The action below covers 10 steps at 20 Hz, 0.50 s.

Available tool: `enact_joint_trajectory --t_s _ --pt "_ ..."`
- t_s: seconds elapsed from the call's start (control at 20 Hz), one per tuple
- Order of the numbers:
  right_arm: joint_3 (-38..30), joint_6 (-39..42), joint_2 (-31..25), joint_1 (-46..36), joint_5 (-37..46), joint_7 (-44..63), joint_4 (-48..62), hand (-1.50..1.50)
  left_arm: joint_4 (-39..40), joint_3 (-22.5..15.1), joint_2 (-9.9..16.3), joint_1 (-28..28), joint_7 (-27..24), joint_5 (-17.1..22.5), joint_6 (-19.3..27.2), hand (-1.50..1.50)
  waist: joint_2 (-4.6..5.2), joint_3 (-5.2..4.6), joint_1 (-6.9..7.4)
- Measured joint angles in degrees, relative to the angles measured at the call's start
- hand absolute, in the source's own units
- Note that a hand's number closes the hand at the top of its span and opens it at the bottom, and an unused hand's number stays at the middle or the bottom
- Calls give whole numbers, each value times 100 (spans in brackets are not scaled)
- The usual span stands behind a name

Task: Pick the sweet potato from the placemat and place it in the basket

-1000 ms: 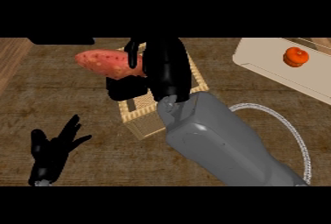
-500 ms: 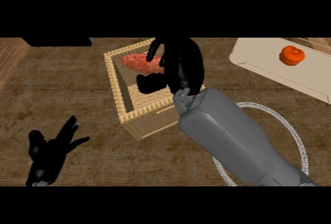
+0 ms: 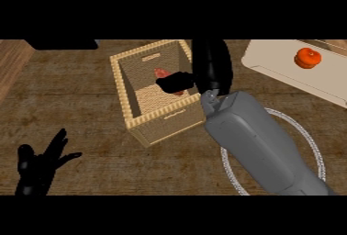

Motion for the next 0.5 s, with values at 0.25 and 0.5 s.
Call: enact_joint_trajectory --t_s 0.25,0.5 --pt "-522 -17 -220 169 -250 27 -455 -150 69 120 37 33 63 -41 -22 0 -2 0 -59" --pt "-992 127 -674 558 -433 124 -1027 -150 19 169 30 115 101 -47 -96 0 -14 -2 -110"
